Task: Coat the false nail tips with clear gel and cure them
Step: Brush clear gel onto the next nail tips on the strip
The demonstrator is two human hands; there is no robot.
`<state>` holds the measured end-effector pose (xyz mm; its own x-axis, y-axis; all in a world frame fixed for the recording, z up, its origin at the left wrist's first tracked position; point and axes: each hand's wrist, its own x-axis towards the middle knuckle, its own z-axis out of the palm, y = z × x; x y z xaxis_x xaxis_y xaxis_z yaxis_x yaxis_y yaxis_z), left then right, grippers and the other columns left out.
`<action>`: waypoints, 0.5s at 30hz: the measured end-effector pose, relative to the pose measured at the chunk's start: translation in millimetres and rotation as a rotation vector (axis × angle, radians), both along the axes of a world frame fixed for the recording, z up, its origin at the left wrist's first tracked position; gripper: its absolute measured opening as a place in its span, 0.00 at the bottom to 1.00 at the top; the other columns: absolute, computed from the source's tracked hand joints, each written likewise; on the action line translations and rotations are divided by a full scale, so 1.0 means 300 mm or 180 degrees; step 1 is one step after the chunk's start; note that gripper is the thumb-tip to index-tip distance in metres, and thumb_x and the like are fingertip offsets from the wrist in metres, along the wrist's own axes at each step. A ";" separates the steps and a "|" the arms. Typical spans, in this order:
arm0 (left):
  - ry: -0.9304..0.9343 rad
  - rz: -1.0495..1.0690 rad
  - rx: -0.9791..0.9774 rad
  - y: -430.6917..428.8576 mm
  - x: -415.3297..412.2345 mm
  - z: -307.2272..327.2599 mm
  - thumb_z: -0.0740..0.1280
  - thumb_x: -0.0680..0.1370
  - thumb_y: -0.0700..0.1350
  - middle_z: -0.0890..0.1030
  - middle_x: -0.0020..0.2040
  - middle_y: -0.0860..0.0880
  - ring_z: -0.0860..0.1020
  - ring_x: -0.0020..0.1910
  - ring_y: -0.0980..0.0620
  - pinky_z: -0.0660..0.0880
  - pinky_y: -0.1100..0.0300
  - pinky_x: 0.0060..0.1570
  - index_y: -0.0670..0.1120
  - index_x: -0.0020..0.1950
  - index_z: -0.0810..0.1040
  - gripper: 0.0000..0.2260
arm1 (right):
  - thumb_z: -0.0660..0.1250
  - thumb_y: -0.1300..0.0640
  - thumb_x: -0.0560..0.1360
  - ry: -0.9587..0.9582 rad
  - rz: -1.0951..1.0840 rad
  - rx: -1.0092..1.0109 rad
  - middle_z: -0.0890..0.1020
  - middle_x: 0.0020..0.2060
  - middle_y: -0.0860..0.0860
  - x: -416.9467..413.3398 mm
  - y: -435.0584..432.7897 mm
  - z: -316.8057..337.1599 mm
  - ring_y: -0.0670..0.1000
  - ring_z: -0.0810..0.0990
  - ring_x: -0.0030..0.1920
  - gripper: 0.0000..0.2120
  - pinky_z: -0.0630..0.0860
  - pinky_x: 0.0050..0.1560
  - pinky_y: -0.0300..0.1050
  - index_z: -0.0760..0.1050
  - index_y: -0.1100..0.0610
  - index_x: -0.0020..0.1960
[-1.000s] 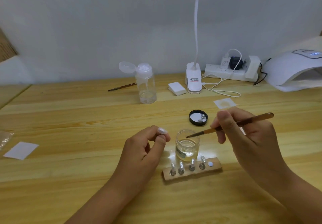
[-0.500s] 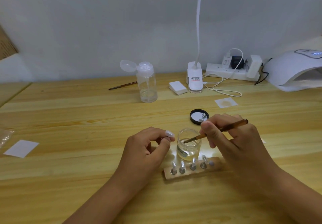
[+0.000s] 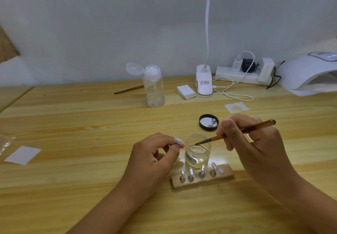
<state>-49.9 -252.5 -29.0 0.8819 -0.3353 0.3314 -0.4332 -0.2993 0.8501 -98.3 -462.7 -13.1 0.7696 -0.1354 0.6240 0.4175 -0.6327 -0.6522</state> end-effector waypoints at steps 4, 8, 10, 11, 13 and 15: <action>0.0003 0.0028 0.0006 0.001 0.000 0.001 0.70 0.76 0.37 0.83 0.41 0.57 0.79 0.41 0.55 0.70 0.65 0.33 0.53 0.44 0.86 0.11 | 0.59 0.42 0.80 -0.0038 0.0008 0.0008 0.77 0.29 0.46 0.001 -0.001 -0.002 0.48 0.79 0.36 0.19 0.72 0.41 0.41 0.78 0.50 0.38; 0.0005 0.0053 0.0043 0.001 -0.001 0.003 0.71 0.76 0.38 0.83 0.40 0.56 0.78 0.40 0.54 0.71 0.64 0.34 0.54 0.44 0.86 0.11 | 0.58 0.40 0.79 0.0185 0.0060 -0.0026 0.77 0.30 0.45 0.000 0.003 -0.012 0.50 0.78 0.39 0.18 0.73 0.46 0.47 0.77 0.47 0.38; 0.0037 0.0064 0.0008 0.001 -0.002 0.002 0.71 0.76 0.38 0.83 0.40 0.56 0.78 0.39 0.53 0.71 0.61 0.34 0.55 0.44 0.85 0.11 | 0.57 0.39 0.79 0.0282 0.0090 -0.0089 0.78 0.31 0.44 -0.001 0.006 -0.016 0.49 0.78 0.42 0.17 0.73 0.47 0.50 0.76 0.44 0.38; 0.0056 0.0071 -0.0010 0.001 -0.002 0.001 0.71 0.75 0.38 0.84 0.40 0.55 0.78 0.38 0.52 0.71 0.60 0.34 0.55 0.43 0.85 0.11 | 0.57 0.39 0.79 0.0308 0.0097 -0.0118 0.78 0.31 0.44 -0.001 0.008 -0.017 0.49 0.78 0.42 0.16 0.73 0.48 0.50 0.76 0.44 0.38; 0.0072 0.0069 -0.0014 0.002 -0.001 -0.001 0.71 0.75 0.38 0.84 0.39 0.55 0.78 0.37 0.50 0.71 0.58 0.34 0.56 0.42 0.84 0.11 | 0.57 0.39 0.79 0.0354 0.0098 -0.0155 0.78 0.32 0.44 -0.001 0.010 -0.019 0.49 0.78 0.43 0.16 0.73 0.48 0.51 0.75 0.43 0.38; 0.0052 0.0053 0.0017 0.002 0.000 -0.001 0.71 0.75 0.38 0.84 0.38 0.55 0.78 0.37 0.53 0.71 0.60 0.34 0.56 0.41 0.84 0.12 | 0.57 0.39 0.79 0.0370 0.0089 -0.0196 0.78 0.32 0.43 -0.002 0.010 -0.019 0.50 0.78 0.44 0.16 0.74 0.47 0.51 0.75 0.43 0.38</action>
<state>-49.9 -251.8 -29.2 0.8926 -0.3223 0.3152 -0.4143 -0.3109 0.8554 -98.9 -459.7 -18.9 0.8401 -0.0771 0.5369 0.3593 -0.6623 -0.6575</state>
